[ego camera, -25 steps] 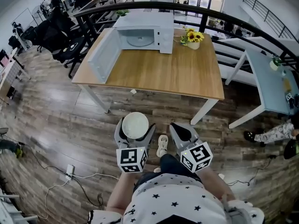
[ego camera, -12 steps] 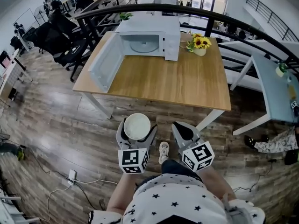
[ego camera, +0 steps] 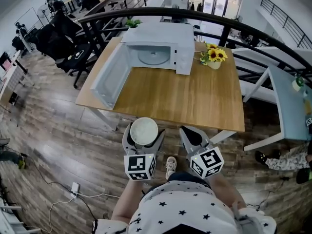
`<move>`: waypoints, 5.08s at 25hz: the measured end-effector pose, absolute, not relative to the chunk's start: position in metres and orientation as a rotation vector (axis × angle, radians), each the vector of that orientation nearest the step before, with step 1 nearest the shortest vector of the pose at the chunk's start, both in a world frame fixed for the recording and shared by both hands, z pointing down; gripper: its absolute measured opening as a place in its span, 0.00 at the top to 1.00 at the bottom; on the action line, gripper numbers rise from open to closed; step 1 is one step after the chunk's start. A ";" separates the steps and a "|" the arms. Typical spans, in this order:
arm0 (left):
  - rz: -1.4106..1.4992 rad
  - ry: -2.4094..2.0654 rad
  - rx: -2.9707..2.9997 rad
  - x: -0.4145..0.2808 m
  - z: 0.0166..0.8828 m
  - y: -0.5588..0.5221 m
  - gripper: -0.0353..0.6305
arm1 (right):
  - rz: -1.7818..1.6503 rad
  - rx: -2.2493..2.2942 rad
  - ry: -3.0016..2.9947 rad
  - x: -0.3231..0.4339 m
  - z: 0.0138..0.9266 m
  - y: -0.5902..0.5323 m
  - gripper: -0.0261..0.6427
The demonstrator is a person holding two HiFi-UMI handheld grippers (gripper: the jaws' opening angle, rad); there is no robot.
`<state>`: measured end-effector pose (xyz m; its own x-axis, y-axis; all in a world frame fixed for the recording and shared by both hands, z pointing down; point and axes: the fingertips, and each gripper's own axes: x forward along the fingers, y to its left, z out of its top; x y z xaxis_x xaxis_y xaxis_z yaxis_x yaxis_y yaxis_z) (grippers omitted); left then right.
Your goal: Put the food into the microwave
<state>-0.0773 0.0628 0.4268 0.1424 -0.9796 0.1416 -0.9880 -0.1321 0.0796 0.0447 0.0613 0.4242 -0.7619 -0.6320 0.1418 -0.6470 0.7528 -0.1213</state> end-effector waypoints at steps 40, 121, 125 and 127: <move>0.090 -1.999 2.200 -0.109 0.437 -0.169 0.15 | 0.258 0.968 -2.831 0.023 0.437 -0.142 0.95; 0.484 -1.642 2.328 -0.182 0.598 -0.520 0.15 | 0.484 1.321 -2.540 -0.067 0.502 -0.351 0.95; 0.548 -1.651 2.339 -0.179 0.602 -0.520 0.15 | 0.485 1.318 -2.542 -0.069 0.502 -0.352 0.95; 0.566 -1.653 2.333 -0.180 0.603 -0.520 0.15 | 0.476 1.311 -2.549 -0.071 0.501 -0.353 0.95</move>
